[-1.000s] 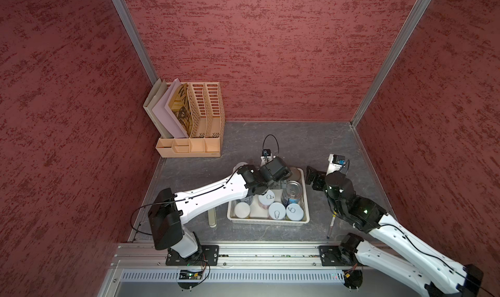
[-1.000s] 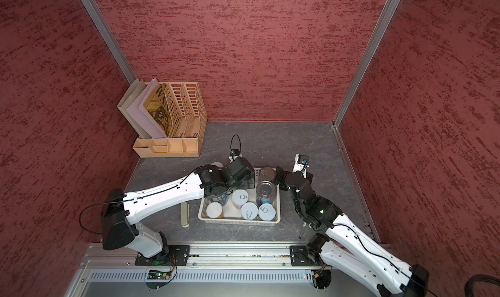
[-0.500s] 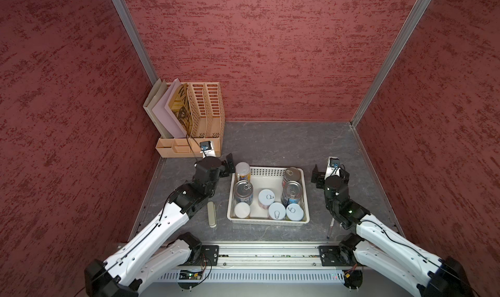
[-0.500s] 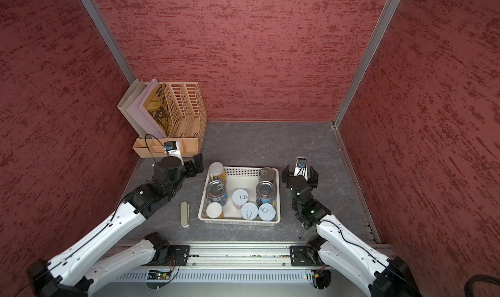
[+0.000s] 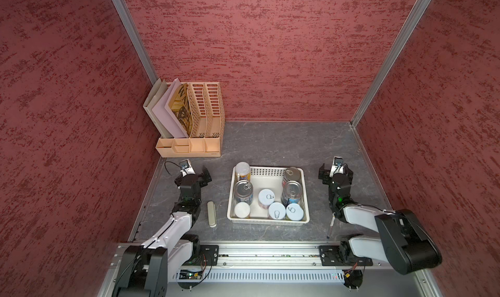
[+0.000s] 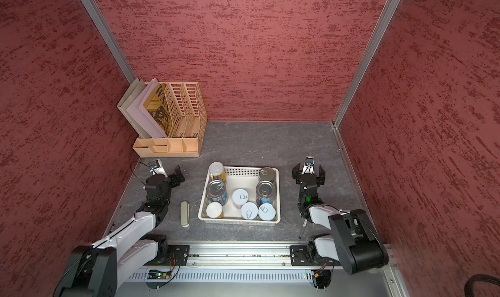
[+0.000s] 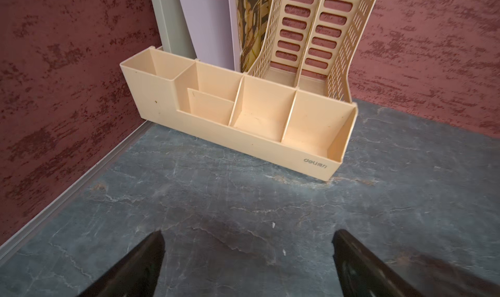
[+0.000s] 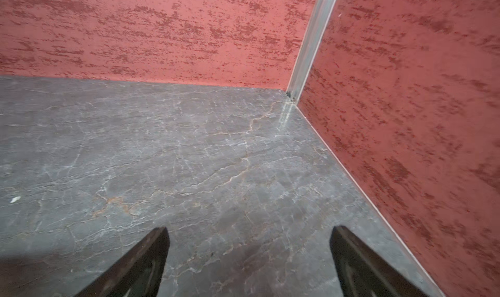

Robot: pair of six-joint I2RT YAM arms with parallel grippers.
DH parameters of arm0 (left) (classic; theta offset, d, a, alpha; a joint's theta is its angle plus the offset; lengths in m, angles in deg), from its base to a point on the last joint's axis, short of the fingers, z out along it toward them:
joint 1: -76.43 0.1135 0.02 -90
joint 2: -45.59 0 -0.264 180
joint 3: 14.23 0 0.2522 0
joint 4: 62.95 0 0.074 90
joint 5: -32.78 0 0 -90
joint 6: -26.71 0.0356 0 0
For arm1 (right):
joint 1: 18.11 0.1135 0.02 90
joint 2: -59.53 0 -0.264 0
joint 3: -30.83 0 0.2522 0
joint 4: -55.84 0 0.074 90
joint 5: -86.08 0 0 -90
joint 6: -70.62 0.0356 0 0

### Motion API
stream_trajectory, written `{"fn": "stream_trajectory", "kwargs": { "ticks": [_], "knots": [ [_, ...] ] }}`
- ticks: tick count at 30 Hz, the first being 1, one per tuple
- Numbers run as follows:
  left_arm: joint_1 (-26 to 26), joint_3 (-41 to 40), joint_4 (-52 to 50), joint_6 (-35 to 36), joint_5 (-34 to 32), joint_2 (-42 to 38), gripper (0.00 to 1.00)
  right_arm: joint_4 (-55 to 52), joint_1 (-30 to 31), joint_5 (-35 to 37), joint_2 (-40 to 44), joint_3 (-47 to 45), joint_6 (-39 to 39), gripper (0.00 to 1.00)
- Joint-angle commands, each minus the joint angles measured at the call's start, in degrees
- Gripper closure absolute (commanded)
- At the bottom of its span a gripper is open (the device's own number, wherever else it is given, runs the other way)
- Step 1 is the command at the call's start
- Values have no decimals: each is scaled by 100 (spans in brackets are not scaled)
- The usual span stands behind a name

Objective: Put the canned food in the basket
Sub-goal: Reset both arms

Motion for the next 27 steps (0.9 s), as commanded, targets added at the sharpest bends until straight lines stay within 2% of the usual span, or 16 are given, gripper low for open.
{"fn": "stream_trajectory", "kwargs": {
  "ticks": [1,3,4,5,7,8,9,10,11,12,14,15,18,27],
  "knots": [
    [235,72,1646,413,780,521,0,1649,-436,-1116,-899,10,315,2],
    [277,259,1834,477,974,900,0,1584,-662,-1436,-1157,164,478,2],
    [332,298,2044,498,1123,1089,0,796,-706,-1630,-946,403,515,2],
    [386,289,2309,559,1260,1344,0,644,-713,-1885,-1005,556,400,2],
    [455,205,3331,546,1315,2258,0,349,-709,-2017,-985,680,329,2],
    [523,241,4083,652,1548,2845,0,419,-705,-1954,-1027,698,339,2],
    [519,255,3937,682,1734,2720,0,447,-704,-1944,-1035,696,337,2],
    [530,482,2865,594,1692,2304,0,338,-705,-1910,-998,709,357,2],
    [516,675,2618,531,1460,2379,0,336,-704,-1811,-1045,764,392,2],
    [491,757,2812,637,1459,2601,0,101,-705,-1697,-1020,854,439,2],
    [385,993,2166,1000,2104,2478,0,261,-704,-1717,-1034,784,426,2],
    [391,1100,2077,1110,2462,2553,0,236,-707,-1755,-1016,785,418,2],
    [435,1102,2075,885,2022,2565,0,137,-708,-1721,-1020,840,434,2],
    [453,1146,2004,890,2145,2575,0,121,-704,-1713,-1029,848,434,1]
  ]
}}
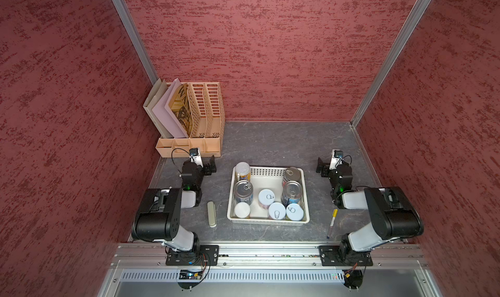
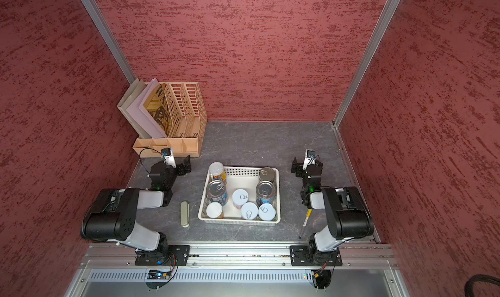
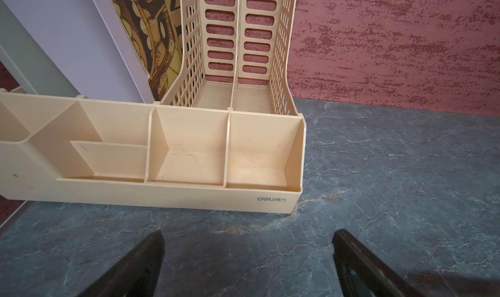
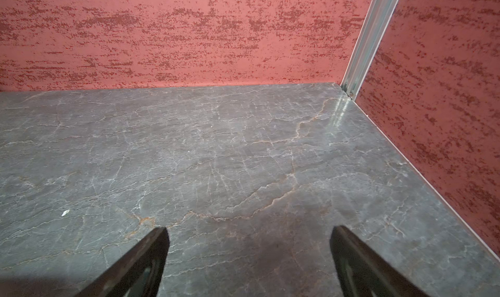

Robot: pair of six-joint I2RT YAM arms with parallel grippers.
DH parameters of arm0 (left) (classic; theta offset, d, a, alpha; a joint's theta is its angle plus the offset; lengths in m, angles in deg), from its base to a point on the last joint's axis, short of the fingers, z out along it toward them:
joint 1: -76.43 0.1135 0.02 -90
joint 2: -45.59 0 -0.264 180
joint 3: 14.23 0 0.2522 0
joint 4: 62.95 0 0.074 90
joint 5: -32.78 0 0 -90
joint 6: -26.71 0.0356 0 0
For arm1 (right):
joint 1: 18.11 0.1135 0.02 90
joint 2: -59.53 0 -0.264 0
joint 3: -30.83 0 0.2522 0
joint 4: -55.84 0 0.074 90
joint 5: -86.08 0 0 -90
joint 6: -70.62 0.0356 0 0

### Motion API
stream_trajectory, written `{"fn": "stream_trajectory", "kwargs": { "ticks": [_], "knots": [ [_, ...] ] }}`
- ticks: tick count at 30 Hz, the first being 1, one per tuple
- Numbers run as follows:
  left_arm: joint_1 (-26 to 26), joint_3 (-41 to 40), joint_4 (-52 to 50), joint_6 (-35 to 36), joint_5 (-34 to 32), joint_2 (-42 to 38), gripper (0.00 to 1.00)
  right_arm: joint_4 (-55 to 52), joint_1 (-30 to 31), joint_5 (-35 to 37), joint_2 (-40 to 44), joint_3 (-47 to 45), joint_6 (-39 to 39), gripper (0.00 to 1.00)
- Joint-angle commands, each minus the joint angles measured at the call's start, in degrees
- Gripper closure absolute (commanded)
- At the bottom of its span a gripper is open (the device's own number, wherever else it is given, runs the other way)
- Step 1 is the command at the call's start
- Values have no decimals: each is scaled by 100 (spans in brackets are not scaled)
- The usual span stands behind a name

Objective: Put the canned food in the basket
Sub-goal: Reset both arms

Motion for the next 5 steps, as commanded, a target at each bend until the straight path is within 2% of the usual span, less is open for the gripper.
{"fn": "stream_trajectory", "kwargs": {
  "ticks": [1,5],
  "knots": [
    [31,58,-68,60,151,33,0,-25,-20,-66,42,96,43,2],
    [26,50,-56,70,142,17,0,-25,-19,-71,42,93,43,2]
  ]
}}
